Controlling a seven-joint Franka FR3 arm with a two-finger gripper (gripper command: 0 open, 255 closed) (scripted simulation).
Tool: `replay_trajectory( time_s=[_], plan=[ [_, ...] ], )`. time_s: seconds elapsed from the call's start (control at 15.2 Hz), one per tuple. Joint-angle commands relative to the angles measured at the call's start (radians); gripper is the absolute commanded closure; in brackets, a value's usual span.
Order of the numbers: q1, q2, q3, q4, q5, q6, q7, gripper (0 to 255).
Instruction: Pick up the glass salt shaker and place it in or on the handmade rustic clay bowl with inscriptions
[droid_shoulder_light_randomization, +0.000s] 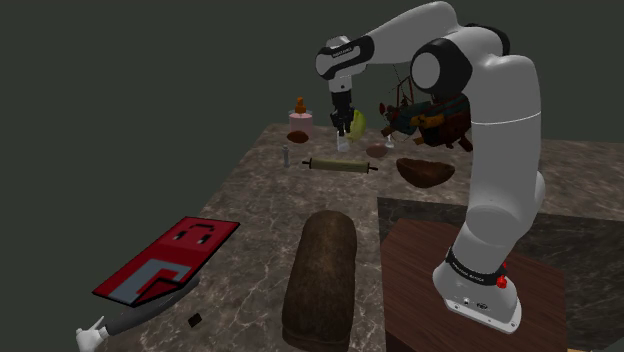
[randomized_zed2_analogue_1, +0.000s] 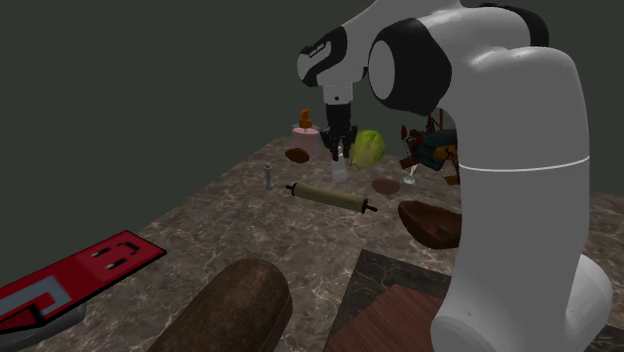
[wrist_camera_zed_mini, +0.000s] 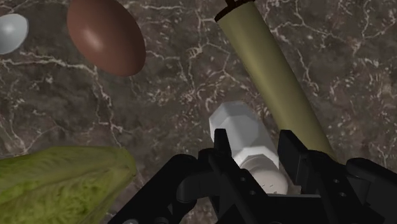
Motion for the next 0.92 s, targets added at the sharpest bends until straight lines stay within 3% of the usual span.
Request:
replay_trajectory(
  time_s=[0.0, 0.86],
  plan=[
    [-0.001, -0.002, -0.001, 0.025, -0.001, -0.027, 0.000, 255],
    [-0.009, -0.010, -0.005, 0.188, -0.005, -0.198, 0.001, 255]
  ],
)
